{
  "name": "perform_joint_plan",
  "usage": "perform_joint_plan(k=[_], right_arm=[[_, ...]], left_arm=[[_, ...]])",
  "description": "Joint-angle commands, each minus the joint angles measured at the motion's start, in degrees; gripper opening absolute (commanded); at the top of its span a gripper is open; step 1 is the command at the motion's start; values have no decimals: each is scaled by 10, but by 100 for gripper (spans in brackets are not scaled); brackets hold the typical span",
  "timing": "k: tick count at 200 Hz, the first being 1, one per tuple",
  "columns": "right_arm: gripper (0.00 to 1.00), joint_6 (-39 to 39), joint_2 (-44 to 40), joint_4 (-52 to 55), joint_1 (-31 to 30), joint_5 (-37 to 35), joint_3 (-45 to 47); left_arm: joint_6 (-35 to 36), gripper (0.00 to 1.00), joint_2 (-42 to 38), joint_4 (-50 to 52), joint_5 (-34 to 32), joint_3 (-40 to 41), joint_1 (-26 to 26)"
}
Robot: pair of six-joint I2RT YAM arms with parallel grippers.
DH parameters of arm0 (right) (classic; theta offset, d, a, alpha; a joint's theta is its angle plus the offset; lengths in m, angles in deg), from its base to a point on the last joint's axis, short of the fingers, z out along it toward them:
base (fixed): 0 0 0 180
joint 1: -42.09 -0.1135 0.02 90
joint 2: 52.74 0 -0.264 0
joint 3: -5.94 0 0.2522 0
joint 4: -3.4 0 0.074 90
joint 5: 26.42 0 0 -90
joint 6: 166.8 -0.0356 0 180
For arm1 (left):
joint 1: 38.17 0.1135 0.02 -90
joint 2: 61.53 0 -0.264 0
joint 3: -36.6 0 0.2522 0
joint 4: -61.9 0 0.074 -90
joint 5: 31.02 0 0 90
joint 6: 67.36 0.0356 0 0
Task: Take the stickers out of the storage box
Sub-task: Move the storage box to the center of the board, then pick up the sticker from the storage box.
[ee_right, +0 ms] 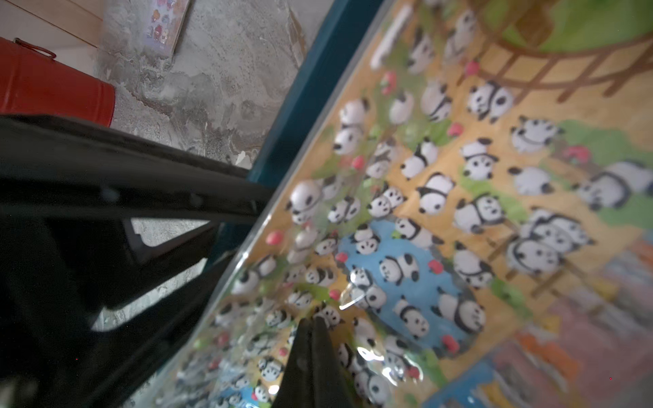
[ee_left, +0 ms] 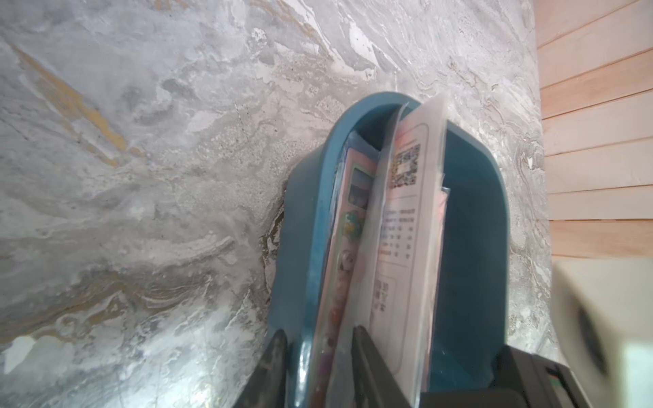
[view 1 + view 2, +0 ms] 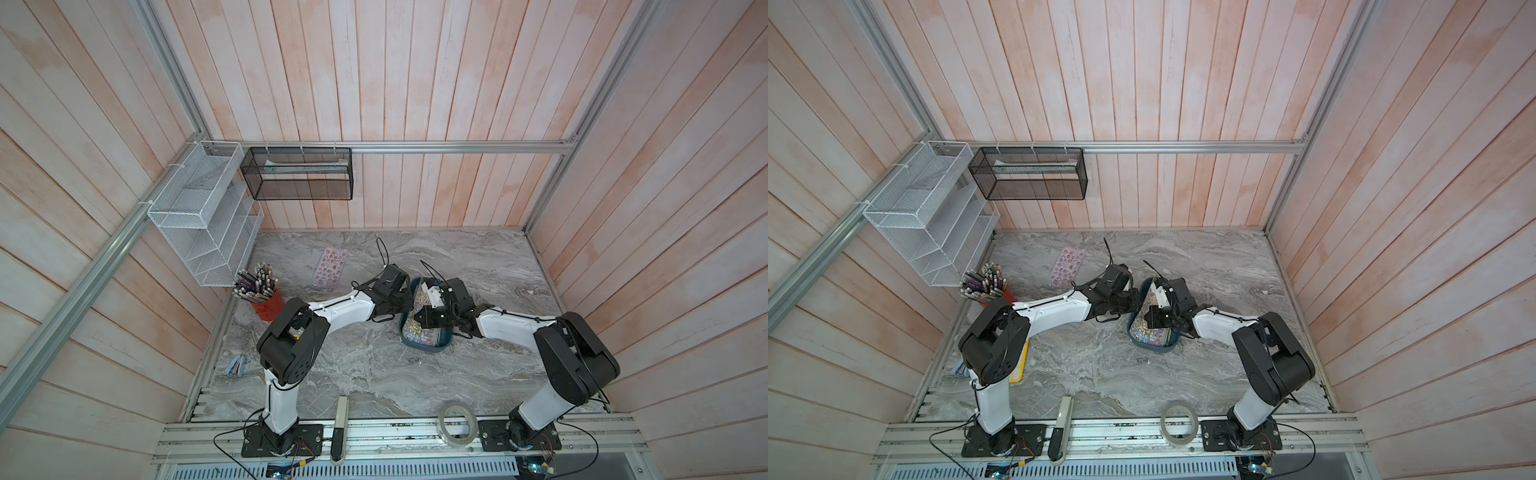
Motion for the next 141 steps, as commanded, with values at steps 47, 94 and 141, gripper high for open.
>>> perform_joint_plan(k=[47, 94, 141], right_arm=[[0, 17, 8, 19, -17, -7, -8], [0, 26, -18, -53, -16, 28, 34], [0, 29, -28, -72, -16, 37, 37]], left_arm=[[-2, 34, -77, 1, -2, 29, 11], [2, 37, -132, -13, -23, 49, 14], [5, 36, -78, 19, -12, 31, 14]])
